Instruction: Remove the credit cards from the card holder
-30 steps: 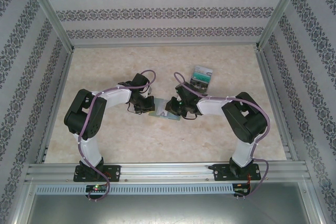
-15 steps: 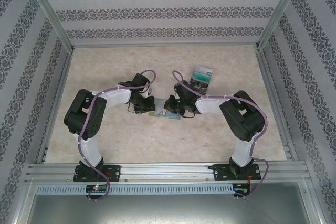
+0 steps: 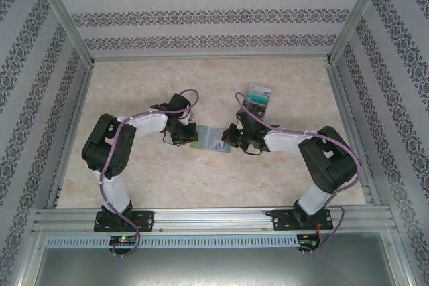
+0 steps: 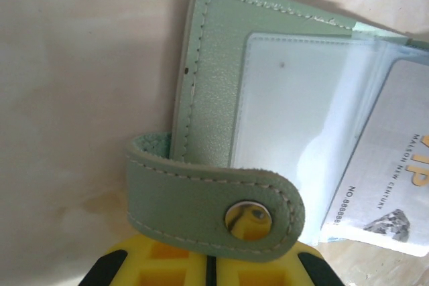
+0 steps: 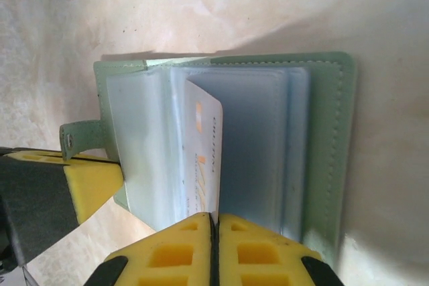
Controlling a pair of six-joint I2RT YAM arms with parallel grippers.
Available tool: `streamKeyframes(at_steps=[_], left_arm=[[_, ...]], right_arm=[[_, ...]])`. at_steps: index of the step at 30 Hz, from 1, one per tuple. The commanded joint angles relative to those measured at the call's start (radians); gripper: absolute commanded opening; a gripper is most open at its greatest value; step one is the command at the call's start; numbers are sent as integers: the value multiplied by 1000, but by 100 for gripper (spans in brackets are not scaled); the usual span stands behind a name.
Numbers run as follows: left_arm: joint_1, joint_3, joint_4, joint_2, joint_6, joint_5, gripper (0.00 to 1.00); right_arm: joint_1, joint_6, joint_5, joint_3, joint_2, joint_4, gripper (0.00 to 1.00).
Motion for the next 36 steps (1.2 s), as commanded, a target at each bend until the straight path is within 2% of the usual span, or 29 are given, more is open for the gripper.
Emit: streamKeyframes(at_steps=[1,4,7,10,15,22,29,36], left_arm=[[15,-8,-58,2,14,-46,0],[17,5,-69,-21,14,-39,0],[17,24,-85,-60,17,-36,0],[17,53,-104,-109,23,-32,7],[18,79,-111,-217,31,-53,38],[28,37,-67,-398,33,-149,98],[28,-1,-54,-534,64,-242,100],[28,-15,-59,-587,75,-302,100]], right_arm=[[-14,-49,39,-32,-62,-47,0],[-18,-86,54,-28,-133,-75,0],[-21,-174,92,20,-207,-182,0],[-22,-314,169,98,-277,-336,0],[-37,-601,304,213,-361,-516,0],[-80,-1055,406,316,-408,-617,0],[-137,-1376,480,446,-313,-698,0],[-170,-1642,590,536,-143,-651,0]])
